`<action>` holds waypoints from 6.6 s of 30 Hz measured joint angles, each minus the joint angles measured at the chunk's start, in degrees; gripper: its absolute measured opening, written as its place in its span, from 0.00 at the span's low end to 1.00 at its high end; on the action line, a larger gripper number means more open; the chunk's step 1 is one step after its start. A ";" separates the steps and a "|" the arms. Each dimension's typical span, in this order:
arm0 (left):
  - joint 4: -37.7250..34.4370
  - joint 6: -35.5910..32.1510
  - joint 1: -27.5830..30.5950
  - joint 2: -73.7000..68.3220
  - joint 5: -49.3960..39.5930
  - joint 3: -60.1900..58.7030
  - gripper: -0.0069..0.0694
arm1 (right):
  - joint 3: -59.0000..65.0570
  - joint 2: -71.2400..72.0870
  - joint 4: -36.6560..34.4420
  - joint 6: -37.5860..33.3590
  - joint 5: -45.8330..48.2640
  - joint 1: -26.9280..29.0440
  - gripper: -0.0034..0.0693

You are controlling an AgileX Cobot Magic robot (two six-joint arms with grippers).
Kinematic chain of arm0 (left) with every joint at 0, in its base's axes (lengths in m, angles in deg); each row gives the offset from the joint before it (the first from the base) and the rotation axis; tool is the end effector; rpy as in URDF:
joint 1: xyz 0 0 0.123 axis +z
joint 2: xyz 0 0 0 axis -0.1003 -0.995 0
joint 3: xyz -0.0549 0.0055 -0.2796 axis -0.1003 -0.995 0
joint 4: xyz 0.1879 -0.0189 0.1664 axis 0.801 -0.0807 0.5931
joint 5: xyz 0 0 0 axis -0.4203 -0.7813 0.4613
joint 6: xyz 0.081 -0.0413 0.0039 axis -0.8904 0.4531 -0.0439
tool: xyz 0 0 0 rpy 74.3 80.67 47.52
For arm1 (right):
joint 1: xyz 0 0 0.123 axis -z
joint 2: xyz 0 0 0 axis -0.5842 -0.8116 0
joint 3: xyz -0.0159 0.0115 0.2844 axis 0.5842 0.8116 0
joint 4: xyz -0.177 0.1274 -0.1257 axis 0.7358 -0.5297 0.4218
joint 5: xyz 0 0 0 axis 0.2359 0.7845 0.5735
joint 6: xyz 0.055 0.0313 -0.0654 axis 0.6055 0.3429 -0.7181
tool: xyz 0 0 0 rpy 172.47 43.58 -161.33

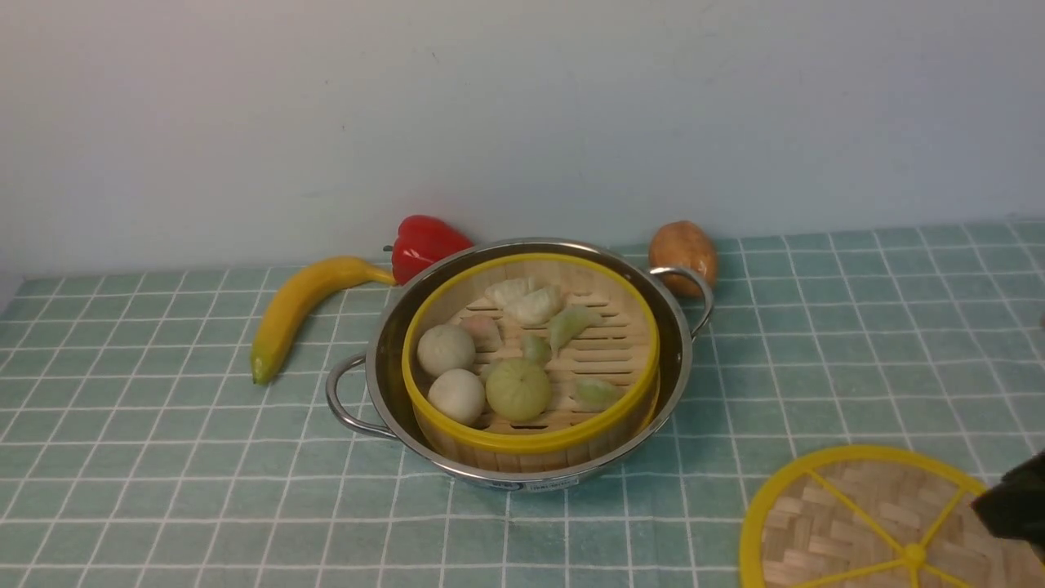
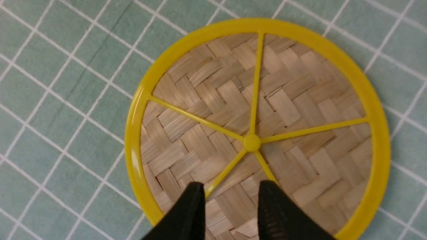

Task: Place the steamer in the pot on the blue tablecloth, and put the lid on the steamer.
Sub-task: 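Move the gripper down to the bamboo steamer lid and grasp its center knob, then place the bamboo steamer lid onto the steamer basket in the pot with the right gripper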

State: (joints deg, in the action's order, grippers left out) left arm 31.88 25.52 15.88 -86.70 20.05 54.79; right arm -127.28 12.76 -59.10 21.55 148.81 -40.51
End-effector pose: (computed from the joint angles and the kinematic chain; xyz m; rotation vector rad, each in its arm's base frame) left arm 0.0534 0.0079 0.1804 -0.0205 1.8300 0.2076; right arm 0.1860 0.0427 0.2686 -0.5698 2.7615 0.3885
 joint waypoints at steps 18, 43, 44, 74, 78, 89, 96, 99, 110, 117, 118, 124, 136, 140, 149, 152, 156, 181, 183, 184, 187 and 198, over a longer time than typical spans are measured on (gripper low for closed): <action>0.00 0.00 0.00 0.00 0.00 0.00 0.41 | -4.98 -21.34 19.23 20.05 -1.28 -14.87 0.49; 0.00 0.00 0.00 0.00 0.00 0.00 0.41 | -5.94 -29.06 21.96 26.63 -4.19 -15.65 0.25; 0.00 0.00 0.00 0.00 0.00 0.00 0.41 | -5.94 -28.76 21.99 27.25 -4.13 -15.65 0.25; 0.23 0.05 0.00 0.00 0.00 0.00 0.41 | -49.87 -33.44 7.32 8.53 3.05 -18.59 0.25; 0.23 0.05 0.00 0.00 0.00 0.00 0.41 | -53.84 -38.06 7.40 5.84 3.05 -21.56 0.25; 0.23 0.05 0.00 0.00 0.00 0.00 0.41 | -59.11 -47.92 8.42 2.15 -2.09 -27.57 0.25; 0.23 0.54 0.00 0.00 0.00 0.00 0.41 | -59.11 -49.73 8.40 1.14 -4.69 -27.82 0.25; 0.23 0.89 0.00 0.00 0.00 0.00 0.41 | -59.11 -50.31 8.21 0.92 -4.97 -27.82 0.25; 0.23 0.89 0.00 0.00 0.00 0.00 0.41 | -59.11 -50.64 7.61 0.32 -6.05 -27.82 0.25; 0.23 0.89 0.00 0.00 0.00 0.00 0.41 | -59.11 -51.80 7.33 -0.80 -7.48 -27.82 0.25; 0.23 0.89 0.00 0.00 0.00 0.00 0.41 | -59.11 -51.83 7.28 -0.94 -7.48 -27.82 0.25; 0.23 0.89 0.00 0.00 0.00 0.00 0.41 | -59.11 -52.34 7.05 -1.31 -8.96 -27.82 0.25; 0.23 0.89 0.00 0.08 0.00 0.00 0.41 | -59.11 -55.86 4.46 -5.85 -12.27 -28.29 0.25; 0.23 0.89 0.00 0.07 0.00 0.00 0.41 | -59.11 -55.86 3.99 -6.95 -12.84 -28.47 0.25; 0.23 0.89 0.00 0.07 0.00 0.00 0.41 | -59.11 -55.86 3.86 -7.30 -13.01 -28.47 0.25; 0.23 0.89 0.00 0.07 0.00 0.00 0.41 | -59.11 -56.10 3.86 -7.34 -13.29 -28.47 0.25; 0.23 0.89 0.00 0.07 0.00 0.00 0.41 | -59.11 -57.47 3.80 -7.34 -14.11 -28.47 0.25; 0.23 0.89 0.00 0.07 0.00 0.00 0.41 | -60.27 -59.30 1.59 -8.74 -13.90 -28.42 0.25; 0.23 0.89 0.00 0.07 0.00 0.00 0.41 | -60.27 -59.30 1.66 -8.70 -13.85 -28.42 0.25; 0.23 0.89 0.00 0.07 0.00 0.00 0.41 | -60.27 -59.30 1.66 -8.70 -13.85 -28.42 0.25; 0.23 0.89 0.00 0.07 0.00 0.00 0.41 | -60.27 -59.30 1.66 -8.75 -13.66 -28.42 0.25; 0.23 0.89 0.00 0.07 0.00 0.00 0.41 | -60.27 -59.30 1.66 -8.87 -13.62 -28.42 0.26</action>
State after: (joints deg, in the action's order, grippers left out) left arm 32.11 26.41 15.88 -86.63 20.05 54.79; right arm -187.54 -46.54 -57.44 12.69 135.20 -68.93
